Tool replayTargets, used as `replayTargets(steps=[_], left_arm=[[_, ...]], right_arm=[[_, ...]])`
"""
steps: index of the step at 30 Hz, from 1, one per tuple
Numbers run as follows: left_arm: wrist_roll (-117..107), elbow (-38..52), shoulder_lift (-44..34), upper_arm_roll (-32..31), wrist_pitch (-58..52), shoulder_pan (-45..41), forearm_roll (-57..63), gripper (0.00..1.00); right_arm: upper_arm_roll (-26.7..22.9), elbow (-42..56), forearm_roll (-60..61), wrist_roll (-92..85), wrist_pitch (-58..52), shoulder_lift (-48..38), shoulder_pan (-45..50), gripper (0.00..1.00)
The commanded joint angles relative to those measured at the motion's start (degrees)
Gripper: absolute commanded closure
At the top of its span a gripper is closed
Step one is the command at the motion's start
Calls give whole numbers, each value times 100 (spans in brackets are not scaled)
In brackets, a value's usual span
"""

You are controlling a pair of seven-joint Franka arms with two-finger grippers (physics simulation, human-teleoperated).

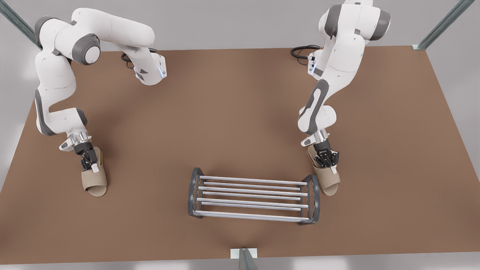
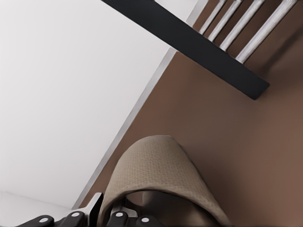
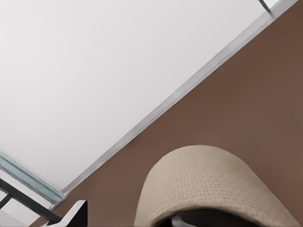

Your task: Place the right shoe on the shoe rack with the right arm, and place the left shoe on the shoe rack with the left arm

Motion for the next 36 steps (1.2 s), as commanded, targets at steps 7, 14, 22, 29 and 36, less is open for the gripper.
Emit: replayTargets(steps=[7,14,22,29,36], left_arm=[[23,-133,-792,196,68,-17,-19,73],[1605,-195,-1732,477,296,-17,-72,74],[5059,-10,-3112,-208,481,-26,-2357,74],[7099,1220,-2709,-2264,-1980,-35,-4308,74],[7003,3822,174,-2388,-2376,-308,-2728,73]], right_arm=[[-9,33,69,-26,-222,66,25,59],[17,42,78,0,-143,-48,43,78],[615,16,148,53,1044,-1015,219,79],[3066,156,2019,1134,3223,-2166,228,79],[4403,807,3847,1627,4876,-2685,456,79]])
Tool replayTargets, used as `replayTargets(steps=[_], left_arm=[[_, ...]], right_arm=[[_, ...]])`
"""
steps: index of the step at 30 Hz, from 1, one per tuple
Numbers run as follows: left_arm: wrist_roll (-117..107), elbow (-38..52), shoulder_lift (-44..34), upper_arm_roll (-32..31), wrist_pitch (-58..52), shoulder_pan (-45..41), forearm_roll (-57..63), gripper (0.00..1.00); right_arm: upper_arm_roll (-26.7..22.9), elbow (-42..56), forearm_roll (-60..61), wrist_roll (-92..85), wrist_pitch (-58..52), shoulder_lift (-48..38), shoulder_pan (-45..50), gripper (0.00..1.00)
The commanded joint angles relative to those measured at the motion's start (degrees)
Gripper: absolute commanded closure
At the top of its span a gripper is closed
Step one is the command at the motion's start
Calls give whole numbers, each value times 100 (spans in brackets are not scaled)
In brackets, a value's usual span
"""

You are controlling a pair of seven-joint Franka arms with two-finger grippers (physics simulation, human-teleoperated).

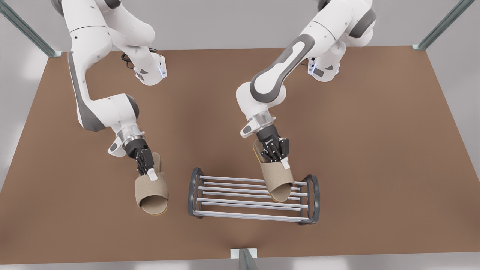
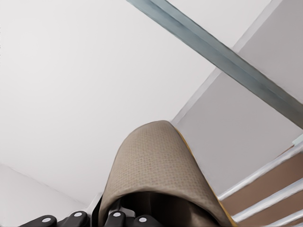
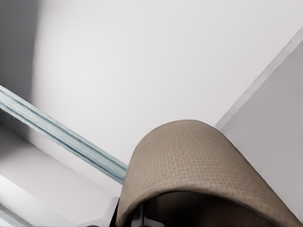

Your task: Place the right shoe on the shoe rack with the right arm, and place the left shoe on the shoe rack with the left arm

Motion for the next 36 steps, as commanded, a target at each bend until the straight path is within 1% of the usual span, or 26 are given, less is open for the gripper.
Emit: replayTargets(steps=[1,4,5,6,7,8,9,11,13,15,16,18,19,21,22,24,25,26,27,28,29,30,32,33,34,36], left_arm=[[2424,237,373,24,-434,116,682,73],[2397,870,970,32,-345,213,805,73],[2406,984,1102,32,-310,292,911,63],[2441,1134,1208,32,-222,310,902,40],[2441,1213,1296,32,-222,345,902,34],[2432,1292,1410,50,-222,363,911,34],[2397,1292,1454,120,-222,415,911,29],[2371,1275,1533,129,-284,407,911,0],[1923,985,1481,120,-459,319,849,0],[1571,159,1068,76,-732,284,814,0],[1519,-105,874,76,-811,222,665,0],[1369,-272,830,76,-916,187,629,0],[1290,-632,576,59,-1022,187,603,0],[1316,-1581,-452,-196,-1057,169,-91,0],[1351,-1819,-856,-336,-1084,178,-477,0],[1720,-1933,-1648,-565,-1189,178,-1444,0],[2264,-1601,-1824,-522,-1198,187,-2015,0],[2950,-967,-1877,-179,-1189,204,-2937,0],[3574,-326,-1868,313,-1110,266,-3860,0],[3812,122,-1798,1119,-646,292,-5070,0],[3812,246,-1763,1551,-443,301,-5949,0],[3970,325,-1771,2378,-187,328,-7507,0],[4401,861,-1491,3284,-292,433,-9784,0],[4638,1063,-1350,3460,-687,749,-10628,0],[5121,1336,-1235,3460,-1215,890,-10796,0],[5790,1749,-1261,3408,-2278,960,-10603,0]], right_arm=[[120,65,838,915,1120,-19,-56,79],[120,91,829,880,1208,-62,-39,79],[129,100,821,889,1217,-98,-47,79],[129,100,829,897,1217,-115,-30,79],[129,100,829,889,1190,-124,-21,79],[129,100,821,889,1173,-124,-21,79],[129,100,821,889,1208,-150,-21,79],[129,100,812,880,1190,-142,-21,79],[138,162,812,880,1164,-124,-30,79],[129,171,803,871,1155,-98,-30,79],[138,171,803,845,1155,-89,-30,79],[129,171,803,845,1146,-89,-30,79],[129,171,803,845,1138,-89,-30,79],[129,171,794,845,1137,-89,-30,79],[129,179,803,845,1146,-89,-30,79],[129,249,873,862,1225,-168,-21,79],[129,337,891,897,1339,-212,-21,79],[129,592,900,985,1629,-212,128,79],[129,917,1101,985,1955,-186,339,79],[129,1119,1155,985,2121,-142,471,79],[129,1312,1312,977,2323,-80,611,79],[129,1620,1392,959,2482,87,814,79],[120,1998,1488,1029,2569,377,1086,79],[120,2034,1681,1056,2711,491,1437,79],[120,2297,1937,1056,2737,614,1719,79],[76,2956,1937,1038,2746,1299,2105,79]])
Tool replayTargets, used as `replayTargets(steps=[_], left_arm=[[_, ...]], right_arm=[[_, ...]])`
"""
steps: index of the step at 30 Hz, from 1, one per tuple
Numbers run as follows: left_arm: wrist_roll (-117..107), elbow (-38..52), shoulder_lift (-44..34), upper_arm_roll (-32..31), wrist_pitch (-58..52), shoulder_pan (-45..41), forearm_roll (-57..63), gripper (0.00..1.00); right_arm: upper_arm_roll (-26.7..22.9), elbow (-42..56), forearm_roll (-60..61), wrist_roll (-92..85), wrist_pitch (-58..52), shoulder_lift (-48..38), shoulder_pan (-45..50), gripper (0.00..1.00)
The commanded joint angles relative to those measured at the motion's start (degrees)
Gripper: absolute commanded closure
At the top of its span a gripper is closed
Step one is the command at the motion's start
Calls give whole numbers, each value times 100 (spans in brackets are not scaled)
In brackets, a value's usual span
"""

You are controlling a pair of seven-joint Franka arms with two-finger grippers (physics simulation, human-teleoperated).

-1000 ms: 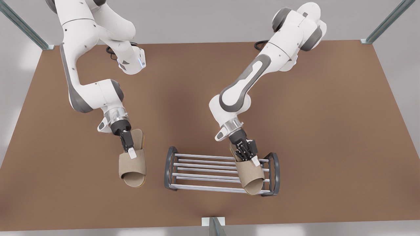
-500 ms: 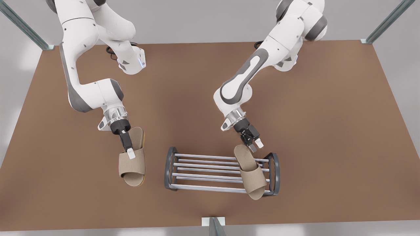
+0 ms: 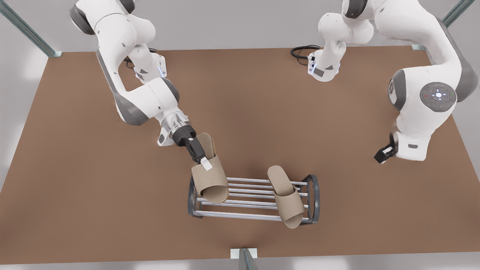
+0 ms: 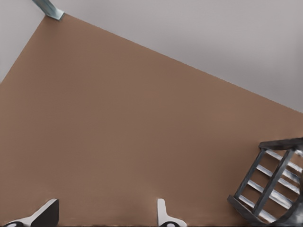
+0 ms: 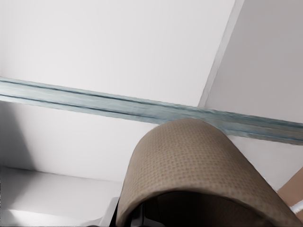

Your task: Place the right shoe on the shoe rack with the right arm, and place the left shoe on the shoe rack with the left arm

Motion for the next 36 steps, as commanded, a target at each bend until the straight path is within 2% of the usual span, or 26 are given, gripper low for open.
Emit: replayTargets(steps=[1,2,3,6,9,12,21,24,25,26,27,28,36], left_arm=[[2949,179,-143,-762,-1290,756,-947,0],[2966,135,-310,-1984,-1361,1723,-200,0],[2957,127,-381,-2706,-1352,2269,134,0],[2922,206,-469,-2750,-1413,2226,425,0],[2975,206,-961,-2689,-1597,2226,443,0],[2896,188,-1040,-2698,-1932,2226,443,0],[2896,135,-1023,-2689,-1932,2226,451,0],[2905,135,-1014,-2698,-1897,2226,443,0],[2896,135,-1014,-2698,-1897,2226,451,0],[2896,135,-1014,-2698,-1914,2217,451,0],[2896,135,-1014,-2698,-1914,2217,451,0],[2896,135,-1014,-2698,-1906,2226,451,0],[2896,144,-970,-2698,-1879,2226,460,0]], right_arm=[[-156,445,600,206,389,408,368,79],[-217,717,626,206,389,680,527,79],[-437,1033,626,206,389,952,728,79],[-807,2026,600,171,389,1796,1230,79],[-1062,2633,582,153,406,2420,1449,79],[-1395,2959,591,153,397,2799,1766,79],[-1606,3213,582,153,292,3256,1915,77],[-1615,3205,582,153,20,3379,1915,51],[-1615,3205,582,153,-42,3414,1915,37],[-1615,3205,582,153,-42,3414,1915,30],[-1624,3205,582,153,-51,3414,1915,12],[-1650,3205,582,153,-51,3414,1915,0],[-1677,2511,574,153,-51,2904,1854,0]])
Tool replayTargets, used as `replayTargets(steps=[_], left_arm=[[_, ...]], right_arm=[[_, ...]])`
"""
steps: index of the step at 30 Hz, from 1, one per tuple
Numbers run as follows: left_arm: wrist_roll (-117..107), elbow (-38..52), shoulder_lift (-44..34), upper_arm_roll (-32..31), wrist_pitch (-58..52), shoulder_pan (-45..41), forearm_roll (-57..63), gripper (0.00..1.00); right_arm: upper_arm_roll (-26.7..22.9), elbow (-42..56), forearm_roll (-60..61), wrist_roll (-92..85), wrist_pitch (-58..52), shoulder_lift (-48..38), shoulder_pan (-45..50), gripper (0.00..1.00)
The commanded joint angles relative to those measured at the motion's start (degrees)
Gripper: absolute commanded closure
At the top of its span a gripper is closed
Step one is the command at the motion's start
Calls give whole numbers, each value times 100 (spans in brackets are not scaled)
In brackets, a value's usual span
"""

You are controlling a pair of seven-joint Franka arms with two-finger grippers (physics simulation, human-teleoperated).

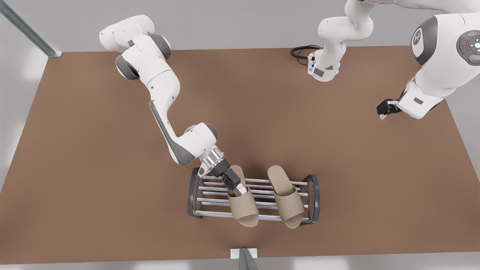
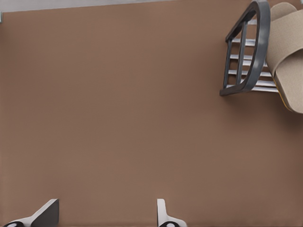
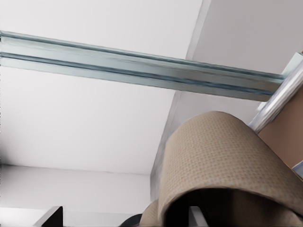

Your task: Place the right shoe on the shoe rack with the right arm, and place the left shoe on the shoe rack with the left arm

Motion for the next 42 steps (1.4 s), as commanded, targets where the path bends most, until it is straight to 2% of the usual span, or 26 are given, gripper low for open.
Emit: replayTargets(steps=[1,7,10,13,15,16,18,19,21,22,23,24,25,26,27,28,30,32,34,42], left_arm=[[387,7,4,-3,19,0,7,0],[387,-2,4,-3,54,0,7,0],[387,-2,4,6,54,9,7,0],[387,7,4,6,54,9,7,0],[387,16,4,-3,54,0,-2,0],[378,16,-5,-38,54,-9,-2,0],[369,60,-40,-91,63,-9,-19,0],[361,60,-40,-196,247,-9,-19,0],[352,51,127,-205,511,0,-63,0],[352,33,153,-205,511,0,-81,0],[352,51,259,-205,511,0,-63,0],[352,51,250,-205,494,0,-63,0],[352,51,250,-205,493,0,-28,0],[361,51,285,-196,511,0,-19,0],[352,51,285,-196,502,0,-19,0],[360,51,285,-196,502,0,-11,0],[361,51,285,-187,502,0,-11,0],[361,51,294,-187,502,0,-11,0],[361,51,303,-187,502,0,-19,0],[352,60,356,-187,502,0,-28,0]], right_arm=[[-33,-233,564,-247,61,-210,-48,0],[-6,-971,511,-387,69,-773,-127,0],[108,-1674,476,-467,61,-1308,-311,0],[319,-2158,502,-387,262,-2170,-461,0],[345,-2220,432,-344,1115,-3049,-760,0],[564,-2167,485,-247,1220,-3269,-1049,0],[1250,-1552,573,676,2232,-3427,-2323,0],[1505,-1710,-182,536,2179,-3366,-2982,0],[1523,-2299,-1895,544,975,-3295,-3792,0],[1514,-2667,-3969,570,265,-3251,-4187,0],[1453,-2975,-5533,579,-545,-3295,-4644,0],[1164,-3108,-6764,702,-1493,-3313,-4908,0],[566,-3081,-8398,2351,-2925,-3471,-5040,0],[258,-3116,-10709,4470,-4060,-3682,-5268,0],[196,-3152,-13336,5972,-4386,-3708,-5260,0],[240,-3108,-14922,8512,-5527,-3972,-4971,0],[196,-3345,-17040,9843,-6460,-4324,-4407,0],[161,-2379,-17103,9773,-7234,-4306,-4170,0],[-700,-2132,-16593,9633,-7419,-4552,-3502,0],[-657,-2237,-16452,9606,-7498,-4280,-3520,0]])
